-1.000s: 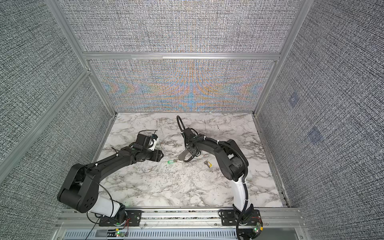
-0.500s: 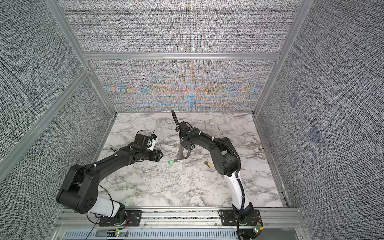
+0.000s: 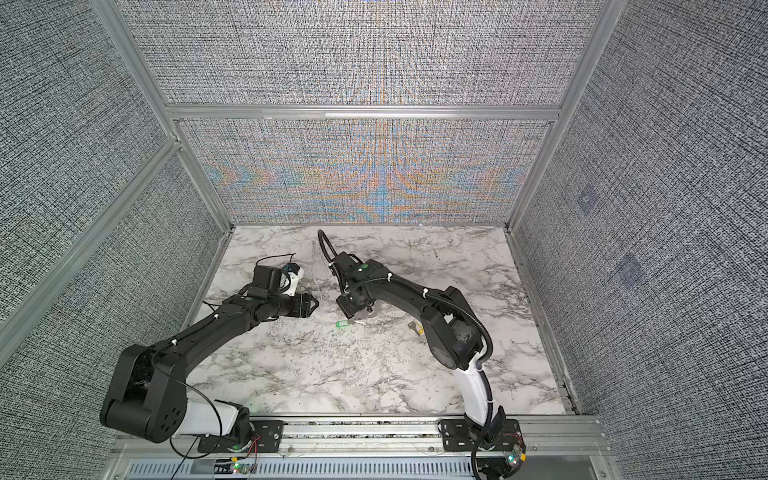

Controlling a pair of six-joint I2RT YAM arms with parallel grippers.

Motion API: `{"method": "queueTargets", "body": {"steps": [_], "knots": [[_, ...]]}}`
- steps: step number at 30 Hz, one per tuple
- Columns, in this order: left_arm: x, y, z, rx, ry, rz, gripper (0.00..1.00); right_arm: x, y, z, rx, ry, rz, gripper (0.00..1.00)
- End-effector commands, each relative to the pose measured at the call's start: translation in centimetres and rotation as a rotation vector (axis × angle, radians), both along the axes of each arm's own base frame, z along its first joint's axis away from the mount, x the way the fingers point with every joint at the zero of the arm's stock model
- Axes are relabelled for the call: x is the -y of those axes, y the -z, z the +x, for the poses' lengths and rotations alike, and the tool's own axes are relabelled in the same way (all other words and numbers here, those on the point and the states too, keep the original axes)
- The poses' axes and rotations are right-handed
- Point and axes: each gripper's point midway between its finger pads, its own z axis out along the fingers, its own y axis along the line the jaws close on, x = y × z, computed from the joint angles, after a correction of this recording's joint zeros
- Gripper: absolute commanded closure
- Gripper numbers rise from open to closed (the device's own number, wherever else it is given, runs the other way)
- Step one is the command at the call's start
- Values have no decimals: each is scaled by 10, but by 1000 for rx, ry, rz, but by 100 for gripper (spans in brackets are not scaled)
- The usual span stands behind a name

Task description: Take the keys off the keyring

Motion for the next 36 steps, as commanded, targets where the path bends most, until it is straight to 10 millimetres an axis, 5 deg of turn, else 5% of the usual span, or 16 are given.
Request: {"method": "queueTargets", "body": {"steps": [1,8,16,25,36], "knots": [[-6,-13,1,40,-16,-9,27,-12,3,-9,-48,-22,15,35],[-24,-32,-5,102,-73,-14,26,-42,18,-19,-173,-88,80,40],[-34,-41,-12,142,-92,-7,26,-49,38,-27,-271,-103,78,41],[-34,-37,-13,126,-93,-8,25,-34,44,-50,-358,-98,62,42],[-30,-33,-14,111,-79,-25,26,12,28,-84,-393,-109,-28,44]]}}
